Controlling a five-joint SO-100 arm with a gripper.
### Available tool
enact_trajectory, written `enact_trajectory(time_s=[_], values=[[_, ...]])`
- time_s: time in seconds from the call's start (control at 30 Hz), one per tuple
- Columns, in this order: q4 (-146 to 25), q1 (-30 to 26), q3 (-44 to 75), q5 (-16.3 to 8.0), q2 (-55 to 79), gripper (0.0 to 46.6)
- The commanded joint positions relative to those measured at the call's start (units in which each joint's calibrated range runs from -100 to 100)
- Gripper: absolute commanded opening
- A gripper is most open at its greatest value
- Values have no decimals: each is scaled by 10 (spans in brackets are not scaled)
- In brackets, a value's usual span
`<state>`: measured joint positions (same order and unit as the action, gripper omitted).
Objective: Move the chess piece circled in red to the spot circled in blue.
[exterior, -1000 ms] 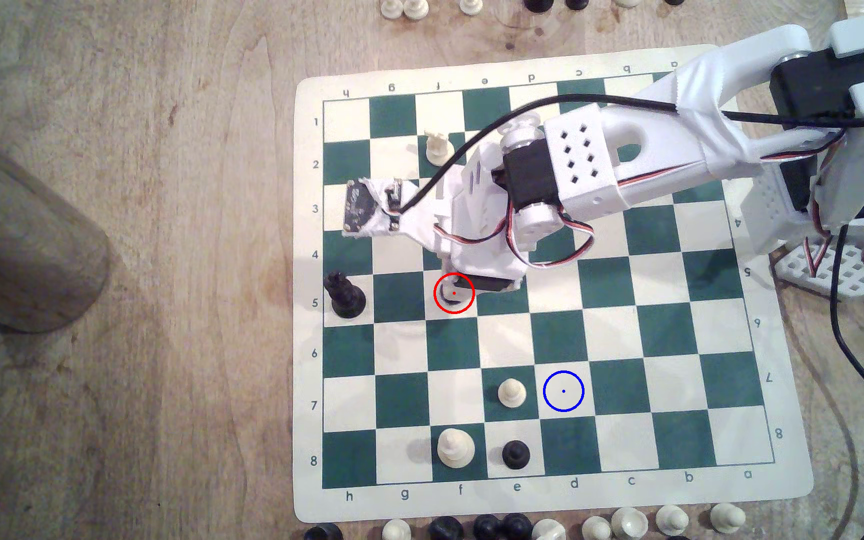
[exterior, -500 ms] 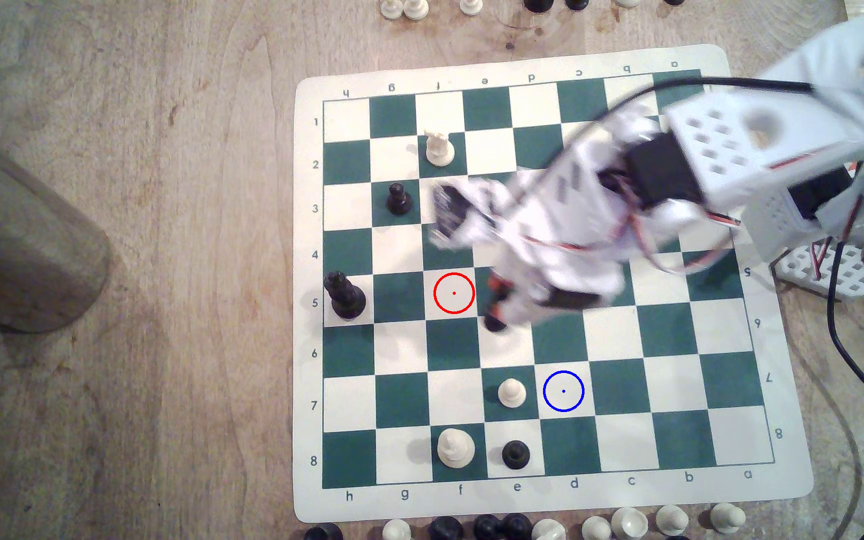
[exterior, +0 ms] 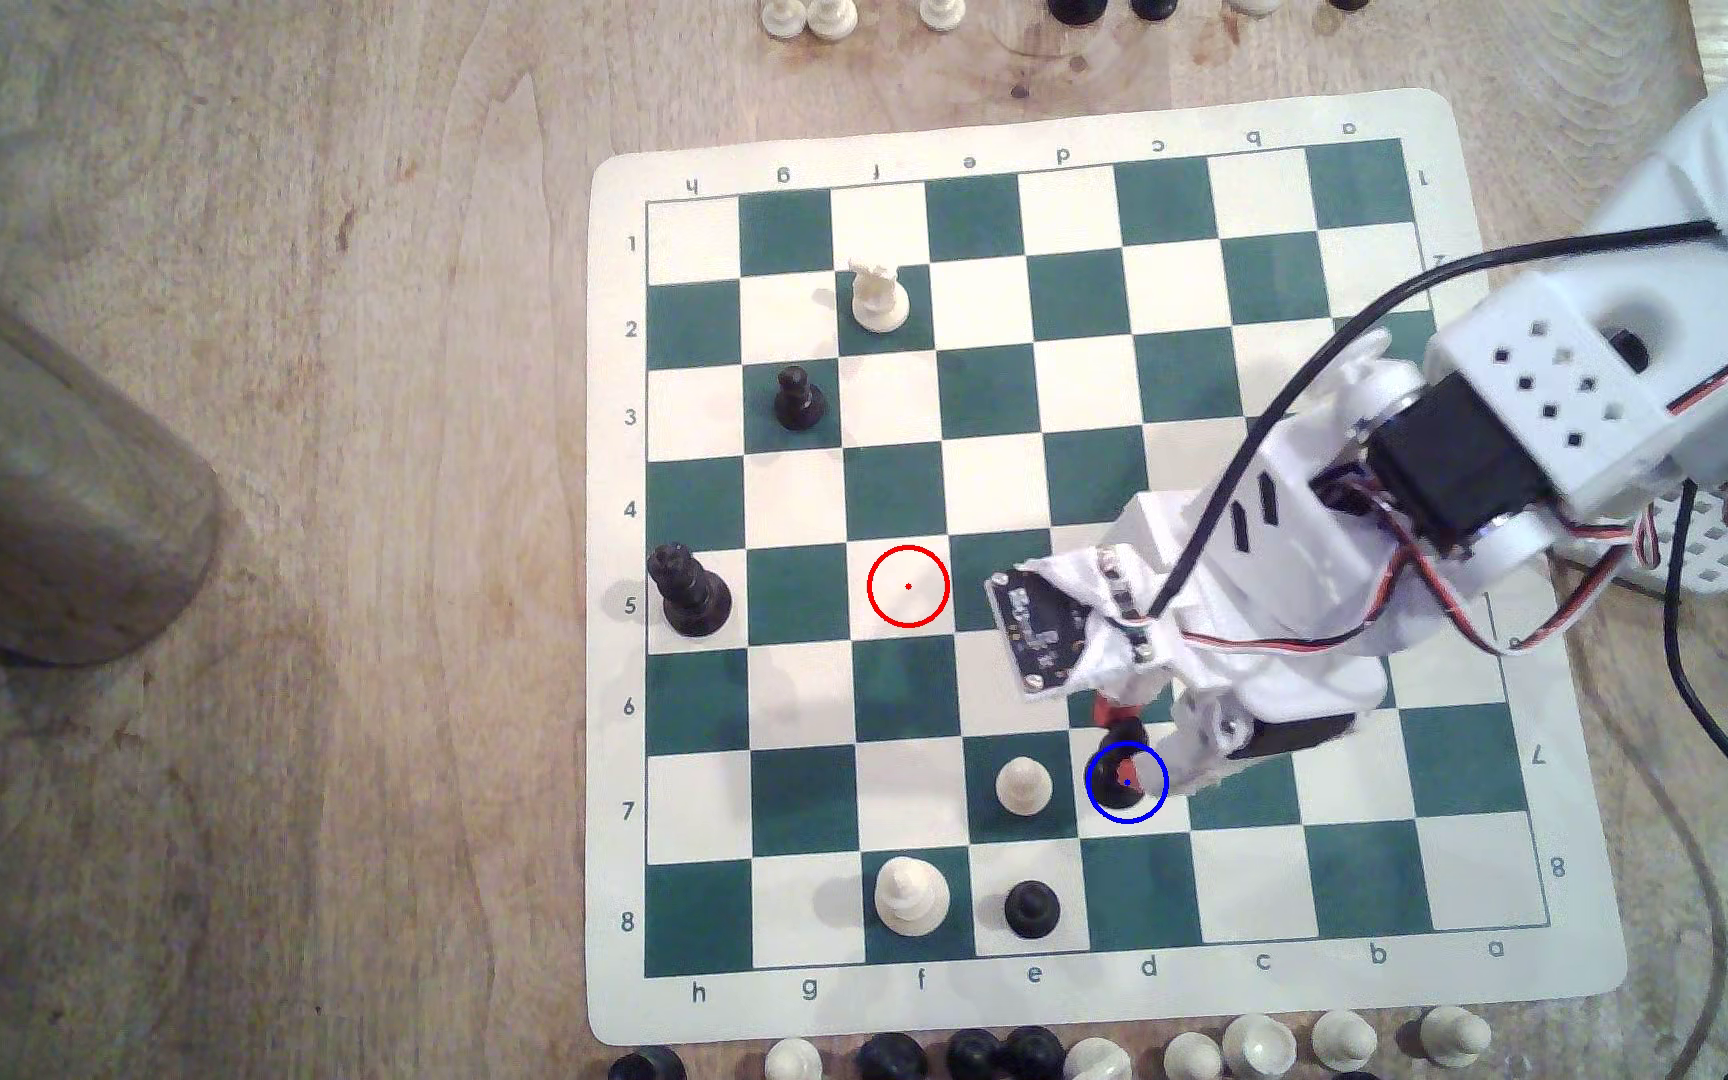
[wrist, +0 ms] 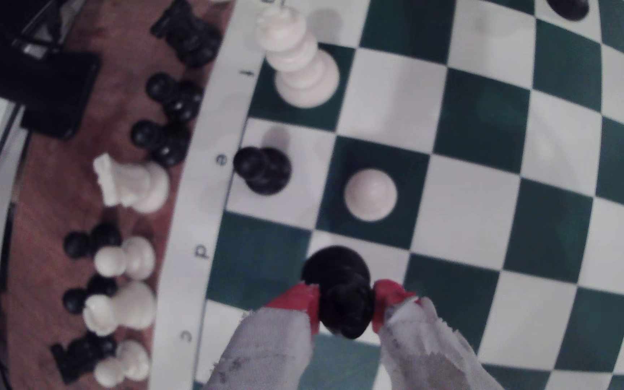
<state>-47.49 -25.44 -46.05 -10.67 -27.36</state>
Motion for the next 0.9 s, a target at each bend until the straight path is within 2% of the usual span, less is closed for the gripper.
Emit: enact_trajectory(time_s=[0.0,0.87], values=[[14,-5,10,0,17,2],[24,-6,23,1,92,5]])
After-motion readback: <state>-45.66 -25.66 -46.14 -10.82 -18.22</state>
